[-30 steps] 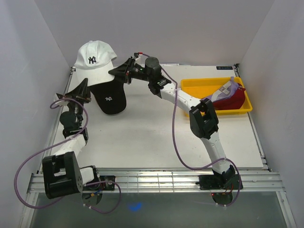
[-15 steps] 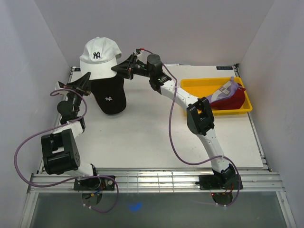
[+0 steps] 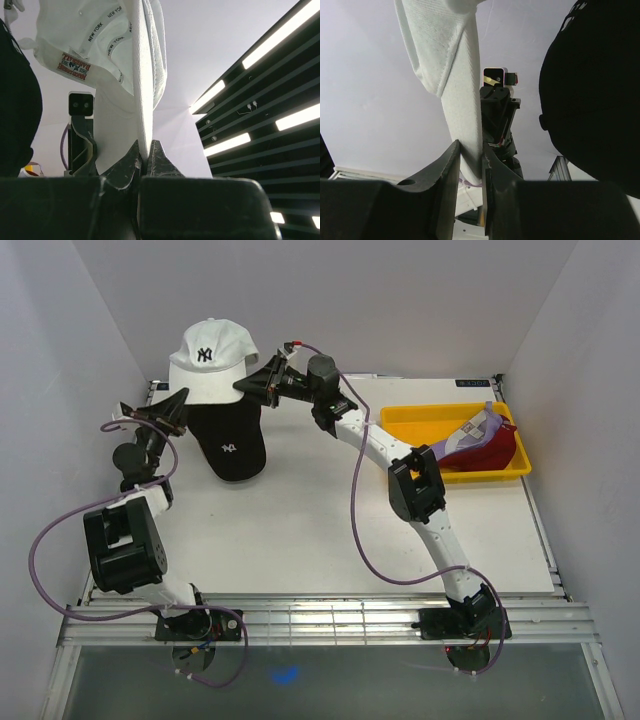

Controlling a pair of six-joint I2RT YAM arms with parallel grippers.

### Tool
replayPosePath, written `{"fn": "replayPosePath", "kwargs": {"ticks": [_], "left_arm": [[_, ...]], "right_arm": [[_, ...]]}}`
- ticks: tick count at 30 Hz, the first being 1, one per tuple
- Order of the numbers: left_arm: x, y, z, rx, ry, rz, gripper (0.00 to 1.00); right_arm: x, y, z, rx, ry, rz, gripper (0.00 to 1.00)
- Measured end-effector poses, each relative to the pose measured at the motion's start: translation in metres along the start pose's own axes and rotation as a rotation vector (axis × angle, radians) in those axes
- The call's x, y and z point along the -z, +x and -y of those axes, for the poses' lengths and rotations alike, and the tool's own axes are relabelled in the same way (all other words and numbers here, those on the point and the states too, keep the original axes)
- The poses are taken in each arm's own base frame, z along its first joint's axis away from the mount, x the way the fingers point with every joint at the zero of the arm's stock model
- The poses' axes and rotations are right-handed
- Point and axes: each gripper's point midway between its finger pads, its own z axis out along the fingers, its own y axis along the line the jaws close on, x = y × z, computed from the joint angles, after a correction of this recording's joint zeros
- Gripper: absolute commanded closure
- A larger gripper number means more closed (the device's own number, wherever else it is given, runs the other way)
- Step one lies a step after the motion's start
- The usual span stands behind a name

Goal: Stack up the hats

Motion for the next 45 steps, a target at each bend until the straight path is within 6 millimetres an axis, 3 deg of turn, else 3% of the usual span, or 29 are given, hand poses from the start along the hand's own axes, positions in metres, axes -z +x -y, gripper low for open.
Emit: {"fn": "replayPosePath", "kwargs": {"ticks": [17, 25, 35, 45], "left_arm": [[-0.011, -0.006, -0.004, -0.008, -0.018, -0.047, 1.0], [0.015, -0.007, -0.03, 0.044, -0.081, 0.01, 1.0], [0.028, 0.006, -0.03, 0.045, -0.097, -0.018, 1.0], [0.046, 0.019, -0.048, 0.08, -0.159, -0.047, 1.0]], "right_arm": [[-0.004, -0.011, 0.009, 0.007, -0.044, 0.028, 0.9], [-0.004, -0.003, 0.034, -0.009, -0.018, -0.022, 0.91], [0.001, 0.005, 0.043, 0.007, -0.015, -0.075, 0.92], [0.012, 0.012, 0.059, 0.01, 0.011, -0.128, 0.92]]}}
